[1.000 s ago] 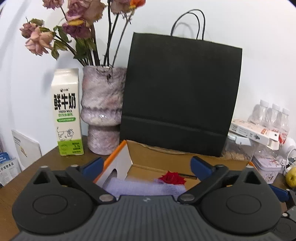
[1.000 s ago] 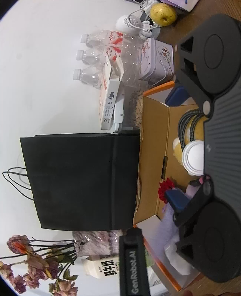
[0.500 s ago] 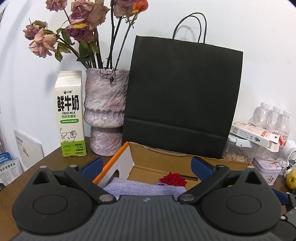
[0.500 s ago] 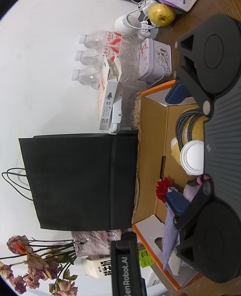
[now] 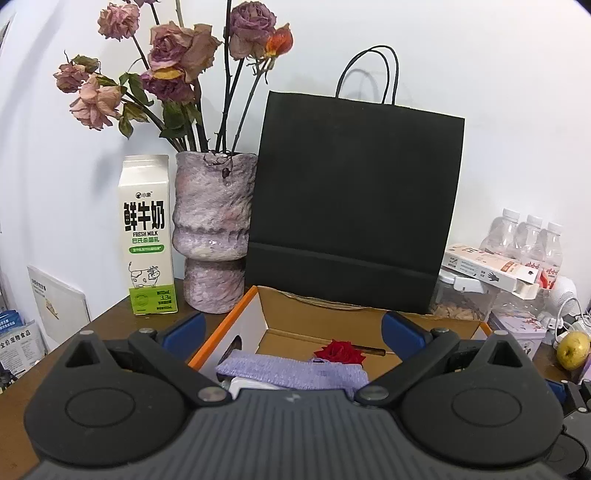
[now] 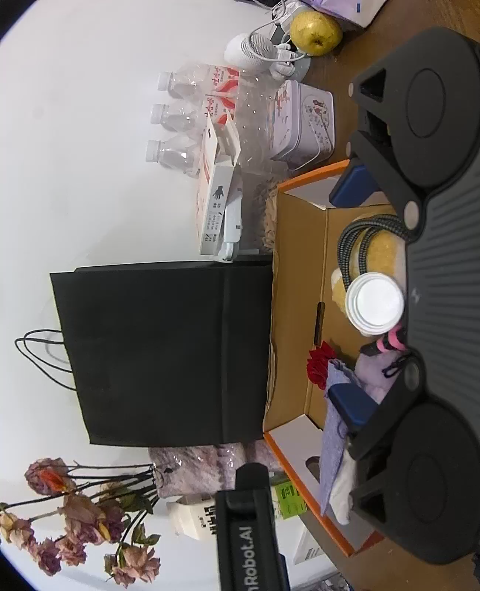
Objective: Organize objects
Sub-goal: 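Open the left tool to drop the cloth into the box while the right tool drops the cap, then withdraw both tools from the box toward the navy case and wooden block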
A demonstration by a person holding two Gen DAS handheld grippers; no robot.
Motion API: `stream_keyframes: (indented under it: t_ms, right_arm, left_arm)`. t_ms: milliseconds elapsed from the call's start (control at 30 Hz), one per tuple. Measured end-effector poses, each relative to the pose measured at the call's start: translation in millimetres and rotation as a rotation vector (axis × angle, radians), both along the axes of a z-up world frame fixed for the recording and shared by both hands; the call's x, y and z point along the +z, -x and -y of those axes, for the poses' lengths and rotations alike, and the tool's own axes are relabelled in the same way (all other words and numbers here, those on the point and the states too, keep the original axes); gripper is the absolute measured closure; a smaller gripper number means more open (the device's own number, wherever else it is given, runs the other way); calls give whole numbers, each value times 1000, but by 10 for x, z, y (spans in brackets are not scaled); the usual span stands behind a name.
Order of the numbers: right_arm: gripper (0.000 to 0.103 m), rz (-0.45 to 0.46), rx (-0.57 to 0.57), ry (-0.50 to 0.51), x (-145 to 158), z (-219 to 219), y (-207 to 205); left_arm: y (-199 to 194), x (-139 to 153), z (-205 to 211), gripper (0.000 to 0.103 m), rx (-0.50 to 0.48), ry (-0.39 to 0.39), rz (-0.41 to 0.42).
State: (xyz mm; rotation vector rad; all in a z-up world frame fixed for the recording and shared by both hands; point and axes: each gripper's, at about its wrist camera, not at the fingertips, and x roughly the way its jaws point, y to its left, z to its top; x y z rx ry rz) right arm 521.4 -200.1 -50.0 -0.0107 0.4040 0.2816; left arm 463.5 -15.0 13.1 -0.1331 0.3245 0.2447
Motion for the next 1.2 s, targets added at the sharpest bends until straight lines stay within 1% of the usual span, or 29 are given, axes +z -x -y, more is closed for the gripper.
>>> stream_keyframes:
  t_ms: [467, 767, 1200]
  right_arm:
    - [1, 27, 17, 20, 21, 109, 483]
    - [1, 27, 15, 28, -9, 213, 838]
    - [1, 28, 20, 30, -48, 343, 1329]
  left_arm:
    - [514, 33, 63, 0, -29, -20, 17]
    - [856, 38, 110, 0, -51, -37, 34]
    - [1388, 32, 164, 0, -91, -67, 88]
